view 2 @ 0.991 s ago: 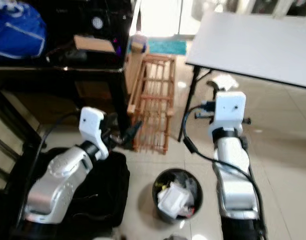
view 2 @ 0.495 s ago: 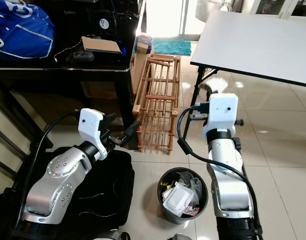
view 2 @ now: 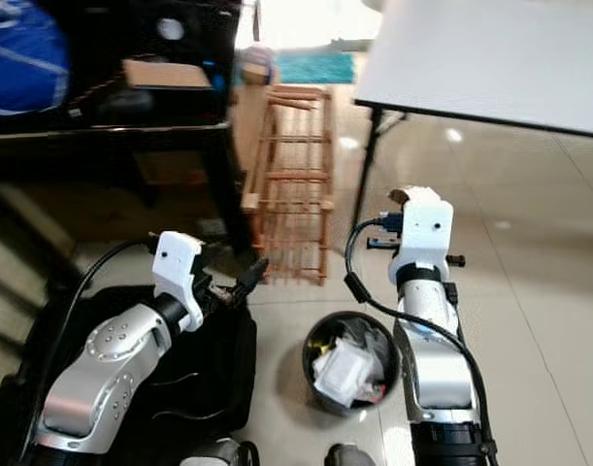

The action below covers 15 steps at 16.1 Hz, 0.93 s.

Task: Picking trash to rubbish bin

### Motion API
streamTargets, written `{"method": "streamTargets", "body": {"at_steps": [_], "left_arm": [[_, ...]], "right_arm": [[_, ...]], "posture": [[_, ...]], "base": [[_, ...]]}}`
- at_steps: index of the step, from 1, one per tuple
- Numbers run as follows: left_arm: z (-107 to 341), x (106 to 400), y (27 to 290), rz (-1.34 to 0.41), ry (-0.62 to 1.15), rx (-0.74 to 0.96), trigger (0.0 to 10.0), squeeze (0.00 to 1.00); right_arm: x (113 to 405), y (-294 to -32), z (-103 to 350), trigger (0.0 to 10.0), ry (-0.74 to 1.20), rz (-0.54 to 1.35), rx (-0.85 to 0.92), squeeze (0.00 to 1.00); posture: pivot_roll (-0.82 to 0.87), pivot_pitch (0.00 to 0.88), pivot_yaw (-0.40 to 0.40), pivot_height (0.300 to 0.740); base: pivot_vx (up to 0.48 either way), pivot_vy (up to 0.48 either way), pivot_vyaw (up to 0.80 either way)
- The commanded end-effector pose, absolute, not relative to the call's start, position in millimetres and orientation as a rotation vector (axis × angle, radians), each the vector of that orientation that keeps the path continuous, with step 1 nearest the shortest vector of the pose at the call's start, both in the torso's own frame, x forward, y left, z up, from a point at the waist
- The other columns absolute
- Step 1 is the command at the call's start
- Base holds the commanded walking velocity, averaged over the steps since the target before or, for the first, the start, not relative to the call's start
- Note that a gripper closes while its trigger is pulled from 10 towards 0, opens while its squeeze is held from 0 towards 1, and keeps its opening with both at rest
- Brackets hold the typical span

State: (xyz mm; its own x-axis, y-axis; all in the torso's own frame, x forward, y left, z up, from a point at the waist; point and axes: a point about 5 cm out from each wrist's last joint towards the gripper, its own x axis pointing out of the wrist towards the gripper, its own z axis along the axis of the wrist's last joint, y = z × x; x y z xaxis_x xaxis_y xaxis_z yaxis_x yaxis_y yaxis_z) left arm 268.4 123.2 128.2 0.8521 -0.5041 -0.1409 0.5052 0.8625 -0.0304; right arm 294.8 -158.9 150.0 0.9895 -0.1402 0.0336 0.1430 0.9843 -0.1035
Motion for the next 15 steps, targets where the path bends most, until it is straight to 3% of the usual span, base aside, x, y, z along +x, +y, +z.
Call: {"method": "streamTargets", "body": {"at_steps": [1,15], "left_arm": [[131.5,268.6,123.0,-0.545,0.138,0.023,10.0,0.0],[125.2,265.6,115.4,-0.574,0.161,0.013,10.0,0.0]], "right_arm": [[293.1,-160.7,143.8,10.0,0.007,-0.157,-0.1,0.0],[293.9,-159.9,139.5,10.0,0.038,-0.17,-0.083,0.0]], "posture": [[0.06,0.163,0.044,0.74],[0.05,0.176,0.044,0.74]], "base": [[0.0,0.0,-0.77],[0.0,0.0,-0.77]]}}
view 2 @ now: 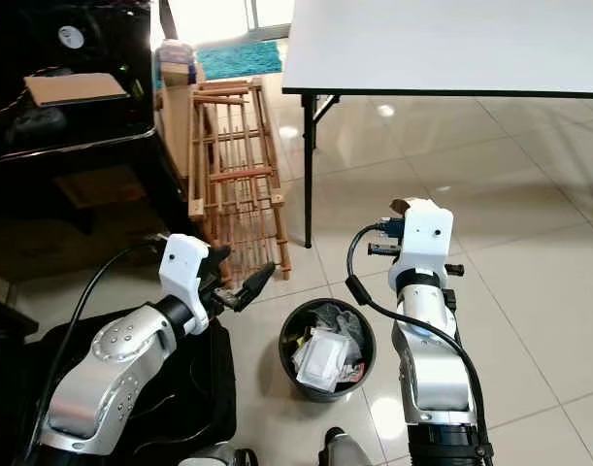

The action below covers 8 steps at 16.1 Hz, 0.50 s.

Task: Picking trash to rubbish bin

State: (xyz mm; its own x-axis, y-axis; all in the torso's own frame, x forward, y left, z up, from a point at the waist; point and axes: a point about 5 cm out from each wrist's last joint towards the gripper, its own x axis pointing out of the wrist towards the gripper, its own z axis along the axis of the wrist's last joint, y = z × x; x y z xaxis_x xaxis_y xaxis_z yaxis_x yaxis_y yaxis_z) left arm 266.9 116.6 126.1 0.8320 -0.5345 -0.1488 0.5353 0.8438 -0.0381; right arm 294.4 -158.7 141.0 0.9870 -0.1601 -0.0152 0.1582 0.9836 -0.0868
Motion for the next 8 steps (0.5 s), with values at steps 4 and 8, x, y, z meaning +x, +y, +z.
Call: {"method": "streamTargets", "body": {"at_steps": [4,8], "left_arm": [[123.9,263.0,111.6,-0.588,0.159,-0.001,10.0,0.0],[124.0,265.7,108.6,-0.593,0.151,-0.01,10.0,0.0]], "right_arm": [[294.2,-161.7,141.7,10.0,0.036,-0.17,-0.084,0.0],[298.3,-163.4,146.1,10.0,0.024,-0.17,-0.097,0.0]], "posture": [[0.05,0.181,0.036,0.74],[0.04,0.177,0.031,0.74]], "base": [[0.0,0.0,-0.77],[0.0,0.0,-0.77]]}}
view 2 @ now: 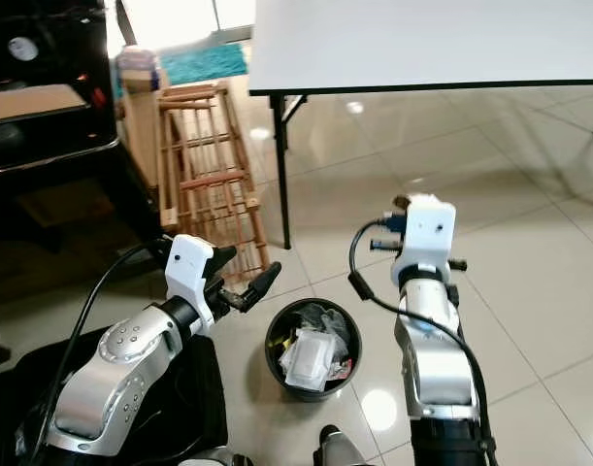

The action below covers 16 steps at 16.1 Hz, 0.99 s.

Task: Picking trash to rubbish bin

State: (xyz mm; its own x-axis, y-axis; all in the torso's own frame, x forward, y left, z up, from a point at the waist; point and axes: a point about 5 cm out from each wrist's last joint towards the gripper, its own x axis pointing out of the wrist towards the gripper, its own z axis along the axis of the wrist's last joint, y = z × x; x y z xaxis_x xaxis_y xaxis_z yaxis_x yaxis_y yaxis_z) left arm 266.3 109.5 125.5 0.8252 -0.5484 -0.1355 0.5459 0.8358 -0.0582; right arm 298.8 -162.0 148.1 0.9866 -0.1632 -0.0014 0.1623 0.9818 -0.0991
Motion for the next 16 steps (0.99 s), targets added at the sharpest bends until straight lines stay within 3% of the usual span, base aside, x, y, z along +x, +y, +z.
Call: {"method": "streamTargets", "body": {"at_steps": [1,7,10,16], "left_arm": [[124,267,108,-0.587,0.147,-0.007,10.0,0.0],[126,275,104,-0.567,0.132,-0.004,10.0,0.0],[124,277,104,-0.558,0.134,-0.002,10.0,0.0],[119,278,106,-0.536,0.143,0.003,10.0,0.0]], "right_arm": [[299,-164,147,10.0,0.022,-0.169,-0.098,0.0],[300,-164,147,10.0,0.019,-0.165,-0.091,0.0],[301,-161,149,10.0,0.007,-0.151,-0.092,0.0],[300,-160,148,10.0,0.012,-0.135,-0.098,0.0]], "posture": [[0.04,0.171,0.031,0.74],[0.03,0.144,0.029,0.74],[0.03,0.141,0.026,0.74],[0.02,0.146,0.021,0.74]], "base": [[0.0,0.0,-0.77],[0.0,0.0,-0.77],[0.0,0.0,0.0],[0.0,-0.285,0.0]]}}
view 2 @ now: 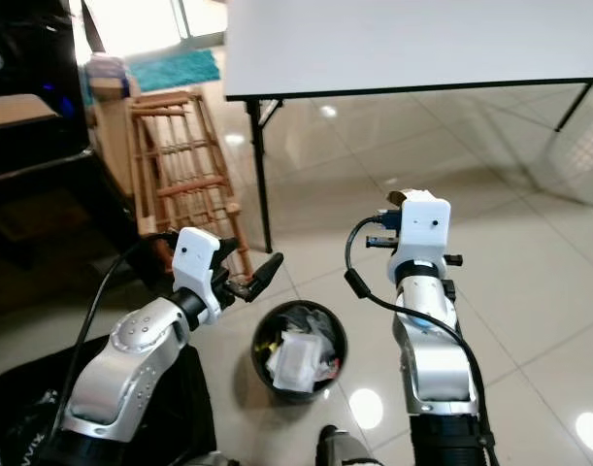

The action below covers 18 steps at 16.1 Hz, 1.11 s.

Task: Picking trash to rubbish bin

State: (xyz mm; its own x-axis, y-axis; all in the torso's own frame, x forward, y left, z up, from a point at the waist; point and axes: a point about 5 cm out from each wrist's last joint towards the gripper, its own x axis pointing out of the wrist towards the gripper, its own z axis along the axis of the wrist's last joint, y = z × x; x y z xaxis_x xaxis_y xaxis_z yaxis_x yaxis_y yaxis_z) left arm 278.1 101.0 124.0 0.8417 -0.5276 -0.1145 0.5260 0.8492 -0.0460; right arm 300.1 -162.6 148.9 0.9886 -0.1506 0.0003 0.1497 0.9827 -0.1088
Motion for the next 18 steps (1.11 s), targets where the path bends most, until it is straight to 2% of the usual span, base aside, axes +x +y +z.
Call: {"method": "streamTargets", "body": {"at_steps": [1,7,16,18], "left_arm": [[118.9,277.7,106.1,-0.533,0.143,0.006,10.0,0.0],[119.4,279.1,107.5,-0.525,0.137,0.008,10.0,0.0],[119.8,279.8,108.8,-0.509,0.131,0.008,10.0,0.0],[119.3,278.4,109.1,-0.519,0.131,0.015,10.0,0.0]], "right_arm": [[299.7,-159.5,148.2,10.0,0.012,-0.134,-0.098,0.0],[300.0,-156.7,148.0,10.0,0.009,-0.126,-0.1,0.0],[300.6,-151.7,147.5,10.0,0.003,-0.096,-0.119,0.0],[300.5,-150.9,148.4,10.0,-0.003,-0.094,-0.115,0.0]], "posture": [[0.02,0.146,0.021,0.74],[0.03,0.14,0.021,0.74],[0.03,0.14,0.02,0.74],[0.04,0.143,0.02,0.74]], "base": [[0.0,-0.296,0.0],[0.0,-0.291,0.0],[0.0,0.0,0.0],[0.0,0.0,0.63]]}}
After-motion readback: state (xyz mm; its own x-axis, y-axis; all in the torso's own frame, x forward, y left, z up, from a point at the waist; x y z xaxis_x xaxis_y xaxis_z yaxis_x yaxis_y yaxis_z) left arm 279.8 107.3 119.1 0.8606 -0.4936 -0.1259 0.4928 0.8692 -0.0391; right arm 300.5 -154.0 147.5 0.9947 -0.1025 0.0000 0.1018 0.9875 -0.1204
